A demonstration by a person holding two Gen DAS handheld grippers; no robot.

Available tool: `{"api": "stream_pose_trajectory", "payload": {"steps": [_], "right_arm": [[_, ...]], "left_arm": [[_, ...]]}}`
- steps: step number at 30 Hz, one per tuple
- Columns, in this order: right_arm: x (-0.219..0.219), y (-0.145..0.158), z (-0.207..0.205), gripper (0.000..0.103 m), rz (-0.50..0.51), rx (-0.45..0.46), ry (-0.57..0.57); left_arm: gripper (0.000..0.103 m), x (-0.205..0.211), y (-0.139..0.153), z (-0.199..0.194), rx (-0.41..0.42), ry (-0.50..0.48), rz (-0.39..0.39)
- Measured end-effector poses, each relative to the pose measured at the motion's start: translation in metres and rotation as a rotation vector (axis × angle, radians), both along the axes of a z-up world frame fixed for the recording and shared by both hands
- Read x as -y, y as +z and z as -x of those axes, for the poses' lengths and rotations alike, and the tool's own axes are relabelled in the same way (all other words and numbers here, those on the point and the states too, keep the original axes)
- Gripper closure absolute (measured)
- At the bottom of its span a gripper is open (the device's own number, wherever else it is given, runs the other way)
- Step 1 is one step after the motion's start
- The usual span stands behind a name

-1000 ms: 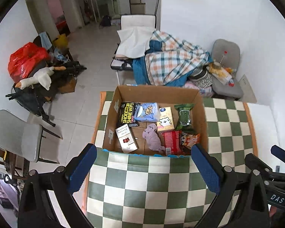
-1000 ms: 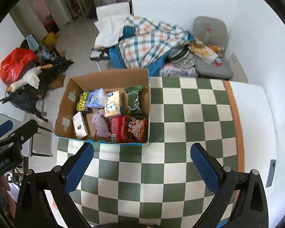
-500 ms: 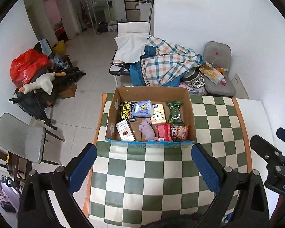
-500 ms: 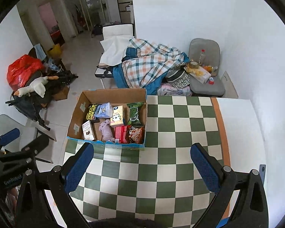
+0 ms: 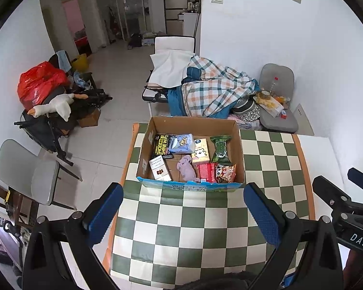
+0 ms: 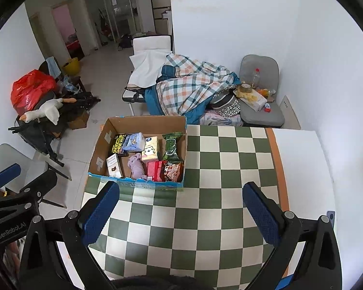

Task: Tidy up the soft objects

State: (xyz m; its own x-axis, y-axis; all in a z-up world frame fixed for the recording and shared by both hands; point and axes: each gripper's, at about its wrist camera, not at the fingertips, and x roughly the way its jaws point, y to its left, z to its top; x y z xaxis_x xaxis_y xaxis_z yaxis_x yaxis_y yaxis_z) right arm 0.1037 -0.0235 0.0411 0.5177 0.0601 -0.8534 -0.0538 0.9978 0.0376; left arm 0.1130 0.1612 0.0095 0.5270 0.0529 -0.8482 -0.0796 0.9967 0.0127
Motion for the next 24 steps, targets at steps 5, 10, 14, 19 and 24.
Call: {"api": "stream_pose_trajectory", "payload": {"steps": [5, 10, 14, 19, 24], "right_arm": [[0.002, 0.007, 0.004, 0.0, 0.006, 0.009, 0.0], [0.004, 0.015, 0.009, 0.0, 0.008, 0.018, -0.006], [0.005, 0.017, 0.01, 0.0, 0.015, 0.019, -0.014], [0.008, 0.018, 0.012, 0.0, 0.017, 0.026, -0.018], [0.011, 0.019, 0.015, 0.0, 0.016, 0.039, -0.028]], "left_arm": [[0.001, 0.002, 0.004, 0.002, 0.009, 0.006, 0.003], [0.001, 0.002, 0.005, 0.002, 0.009, 0.01, -0.005], [0.001, 0.004, 0.007, 0.002, 0.011, 0.01, -0.004], [0.001, 0.007, 0.009, 0.003, 0.011, 0.01, -0.004], [0.001, 0.01, 0.01, 0.004, 0.015, 0.013, -0.004]]}}
